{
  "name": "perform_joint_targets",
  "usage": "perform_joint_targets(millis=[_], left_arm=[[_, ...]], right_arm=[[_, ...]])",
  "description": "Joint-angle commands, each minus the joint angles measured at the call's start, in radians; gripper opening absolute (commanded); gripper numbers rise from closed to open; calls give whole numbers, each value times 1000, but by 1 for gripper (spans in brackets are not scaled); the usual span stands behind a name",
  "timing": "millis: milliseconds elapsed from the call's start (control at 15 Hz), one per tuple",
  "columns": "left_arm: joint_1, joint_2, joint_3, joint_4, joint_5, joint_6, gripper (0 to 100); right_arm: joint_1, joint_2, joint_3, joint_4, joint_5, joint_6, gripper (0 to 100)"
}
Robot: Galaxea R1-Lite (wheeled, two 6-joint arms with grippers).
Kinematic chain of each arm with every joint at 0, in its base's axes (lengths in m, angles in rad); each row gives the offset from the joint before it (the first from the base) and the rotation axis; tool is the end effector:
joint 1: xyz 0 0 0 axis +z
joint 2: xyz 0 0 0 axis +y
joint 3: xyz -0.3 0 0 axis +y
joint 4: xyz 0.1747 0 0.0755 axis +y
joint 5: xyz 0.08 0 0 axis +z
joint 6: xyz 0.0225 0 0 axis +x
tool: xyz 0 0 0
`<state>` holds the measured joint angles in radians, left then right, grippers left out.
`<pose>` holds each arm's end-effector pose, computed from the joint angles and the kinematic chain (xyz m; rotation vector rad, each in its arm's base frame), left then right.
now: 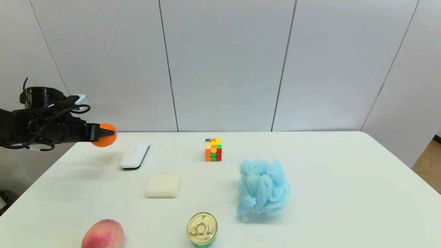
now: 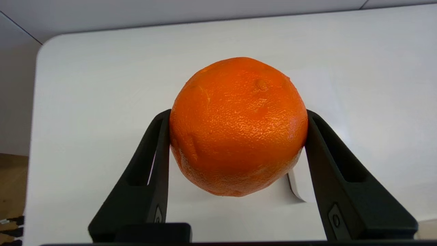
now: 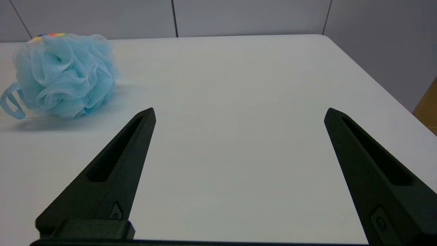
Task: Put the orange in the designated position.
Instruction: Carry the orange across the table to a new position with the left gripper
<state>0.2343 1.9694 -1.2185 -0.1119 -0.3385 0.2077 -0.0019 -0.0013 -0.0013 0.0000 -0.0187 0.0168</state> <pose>0.3684 0.0802 0.1521 0.0204 0.5987 -0.1634 -0.0230 -0.0004 0.0758 0.0168 -0.0028 -0.0206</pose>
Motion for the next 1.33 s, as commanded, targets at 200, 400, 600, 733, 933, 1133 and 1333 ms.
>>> perform_joint_targets(millis=[200, 400, 600, 733, 933, 1133, 1333], left_arm=[[-24, 125, -44, 15, 26, -2, 0], [-41, 132, -47, 64, 26, -2, 0], [-49, 132, -52, 70, 26, -2, 0], [-53, 131, -52, 72, 26, -2, 0], [-52, 128, -53, 70, 27, -2, 0], [-50, 120, -52, 70, 29, -2, 0], [-44, 115, -52, 70, 30, -2, 0]], right_arm=[[0, 0, 0, 0, 0, 0, 100], [0, 0, 0, 0, 0, 0, 100], [0, 0, 0, 0, 0, 0, 100], [0, 0, 1, 0, 0, 0, 100], [0, 0, 0, 0, 0, 0, 100], [0, 0, 0, 0, 0, 0, 100], [0, 0, 1, 0, 0, 0, 100]])
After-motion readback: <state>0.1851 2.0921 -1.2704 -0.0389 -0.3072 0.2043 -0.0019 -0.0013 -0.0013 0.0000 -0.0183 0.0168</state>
